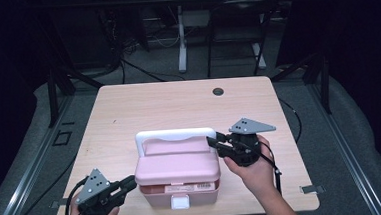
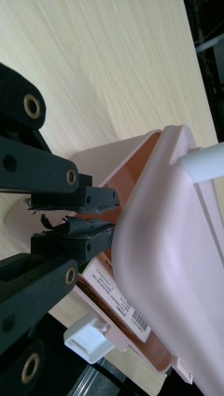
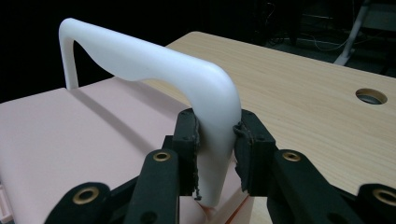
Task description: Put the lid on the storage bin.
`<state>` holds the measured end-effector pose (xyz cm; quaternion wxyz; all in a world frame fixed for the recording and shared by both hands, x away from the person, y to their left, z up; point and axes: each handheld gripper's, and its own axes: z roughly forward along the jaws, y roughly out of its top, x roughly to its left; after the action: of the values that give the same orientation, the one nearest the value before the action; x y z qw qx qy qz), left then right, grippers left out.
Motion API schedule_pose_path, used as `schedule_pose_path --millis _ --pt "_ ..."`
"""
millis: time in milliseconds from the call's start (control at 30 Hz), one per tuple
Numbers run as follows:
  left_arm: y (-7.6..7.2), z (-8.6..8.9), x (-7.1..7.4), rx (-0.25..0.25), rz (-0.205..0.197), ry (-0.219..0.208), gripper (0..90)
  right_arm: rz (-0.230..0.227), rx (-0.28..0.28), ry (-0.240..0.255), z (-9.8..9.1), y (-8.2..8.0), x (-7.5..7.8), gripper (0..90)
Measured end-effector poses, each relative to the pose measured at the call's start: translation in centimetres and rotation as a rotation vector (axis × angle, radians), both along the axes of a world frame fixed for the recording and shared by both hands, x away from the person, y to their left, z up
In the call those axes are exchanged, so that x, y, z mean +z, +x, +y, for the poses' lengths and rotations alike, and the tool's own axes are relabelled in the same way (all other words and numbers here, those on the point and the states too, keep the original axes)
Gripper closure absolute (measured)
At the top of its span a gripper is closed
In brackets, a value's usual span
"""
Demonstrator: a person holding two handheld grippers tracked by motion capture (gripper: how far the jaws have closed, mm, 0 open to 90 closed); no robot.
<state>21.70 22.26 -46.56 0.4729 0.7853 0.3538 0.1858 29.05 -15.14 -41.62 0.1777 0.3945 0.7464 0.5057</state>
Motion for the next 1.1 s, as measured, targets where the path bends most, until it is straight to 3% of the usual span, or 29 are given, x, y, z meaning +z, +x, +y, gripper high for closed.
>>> schedule_pose_path --millis 333,733,1100 --pt "-0.2 0.8 -0.3 0.025 0.006 -0.01 80.6 0.001 0.008 -0.014 0.0 -0.3 -0.4 71.5" --pt "0.1 1.0 -0.3 0.03 0.006 -0.009 79.9 0.032 0.024 -0.031 -0.1 -0.8 -1.6 71.4" --pt "0.4 1.0 -0.2 0.036 0.003 -0.019 78.5 0.027 0.026 -0.004 -0.4 -1.2 -1.9 68.1"
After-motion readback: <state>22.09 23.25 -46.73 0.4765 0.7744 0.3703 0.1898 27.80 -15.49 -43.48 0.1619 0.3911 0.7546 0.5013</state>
